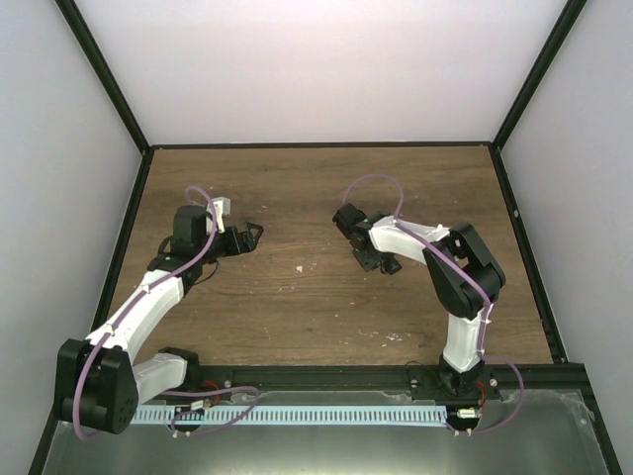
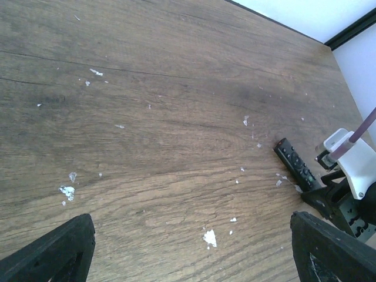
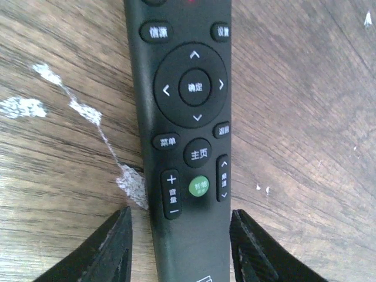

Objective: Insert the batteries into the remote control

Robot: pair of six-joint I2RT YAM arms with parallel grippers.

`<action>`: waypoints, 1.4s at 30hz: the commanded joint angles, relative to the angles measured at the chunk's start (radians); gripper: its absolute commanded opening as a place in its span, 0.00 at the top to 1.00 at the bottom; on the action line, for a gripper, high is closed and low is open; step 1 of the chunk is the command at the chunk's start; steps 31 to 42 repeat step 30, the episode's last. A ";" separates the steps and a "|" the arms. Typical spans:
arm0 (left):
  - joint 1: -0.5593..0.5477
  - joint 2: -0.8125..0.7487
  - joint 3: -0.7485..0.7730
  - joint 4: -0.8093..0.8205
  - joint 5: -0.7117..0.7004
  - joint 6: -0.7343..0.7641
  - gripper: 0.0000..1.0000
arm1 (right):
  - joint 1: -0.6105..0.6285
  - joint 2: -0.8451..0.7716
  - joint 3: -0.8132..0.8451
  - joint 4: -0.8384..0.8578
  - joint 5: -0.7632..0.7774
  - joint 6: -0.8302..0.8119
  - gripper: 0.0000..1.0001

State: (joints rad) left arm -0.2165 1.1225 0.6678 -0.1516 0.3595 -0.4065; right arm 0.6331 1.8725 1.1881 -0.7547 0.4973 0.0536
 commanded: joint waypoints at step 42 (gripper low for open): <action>-0.001 -0.141 0.146 -0.116 -0.209 0.032 0.00 | -0.536 -0.422 -0.151 0.320 -0.740 0.091 0.00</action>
